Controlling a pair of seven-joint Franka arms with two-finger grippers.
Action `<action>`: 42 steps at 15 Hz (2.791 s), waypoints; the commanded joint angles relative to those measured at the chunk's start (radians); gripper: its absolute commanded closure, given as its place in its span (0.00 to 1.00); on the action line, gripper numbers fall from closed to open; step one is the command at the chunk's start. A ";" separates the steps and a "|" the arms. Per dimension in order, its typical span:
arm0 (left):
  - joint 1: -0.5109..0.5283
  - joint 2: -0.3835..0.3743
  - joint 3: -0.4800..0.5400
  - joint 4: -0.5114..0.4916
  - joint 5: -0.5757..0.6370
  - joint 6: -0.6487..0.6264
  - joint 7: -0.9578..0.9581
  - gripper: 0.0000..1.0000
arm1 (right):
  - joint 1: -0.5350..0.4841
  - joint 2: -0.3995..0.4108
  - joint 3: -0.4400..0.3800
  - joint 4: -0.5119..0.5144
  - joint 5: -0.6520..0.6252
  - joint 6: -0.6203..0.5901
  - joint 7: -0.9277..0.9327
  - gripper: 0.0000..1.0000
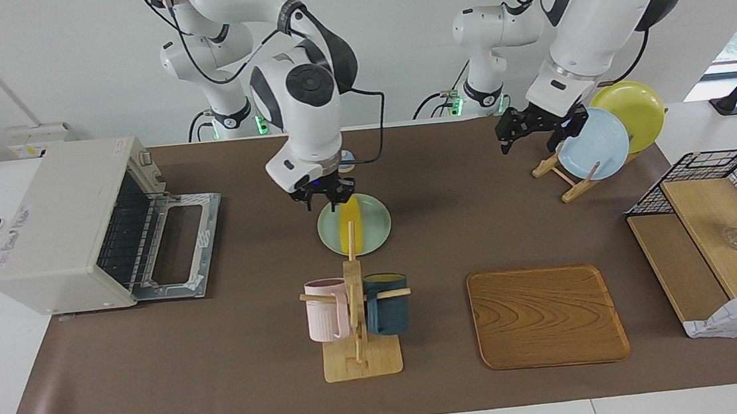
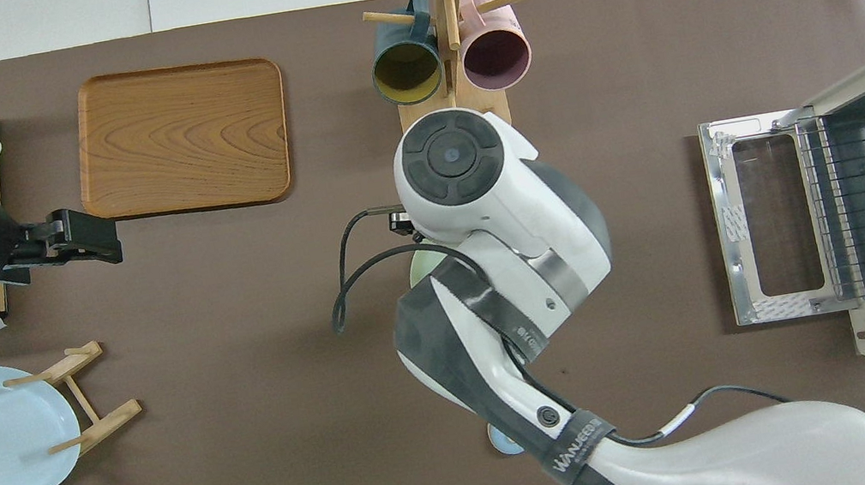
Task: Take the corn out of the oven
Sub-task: 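Lower the plate onto the table center and open the right gripper, then grasp the yellow corn with the left gripper while the right gripper withdraws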
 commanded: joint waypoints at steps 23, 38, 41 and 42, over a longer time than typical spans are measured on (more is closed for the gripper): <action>-0.542 0.482 0.016 -0.034 0.098 0.652 -0.400 0.00 | -0.292 -0.063 0.013 -0.543 -0.381 0.432 -0.215 1.00; -0.429 0.363 0.019 -0.016 0.041 0.450 -0.413 1.00 | -0.322 -0.116 0.017 -0.390 -0.487 0.153 -0.443 1.00; -0.278 0.301 0.016 0.001 0.043 0.335 -0.362 1.00 | -0.398 -0.190 0.014 -0.385 -0.407 0.134 -0.618 1.00; -0.238 0.306 0.018 0.016 0.040 0.316 -0.302 1.00 | -0.413 -0.207 0.013 -0.385 -0.393 0.116 -0.646 1.00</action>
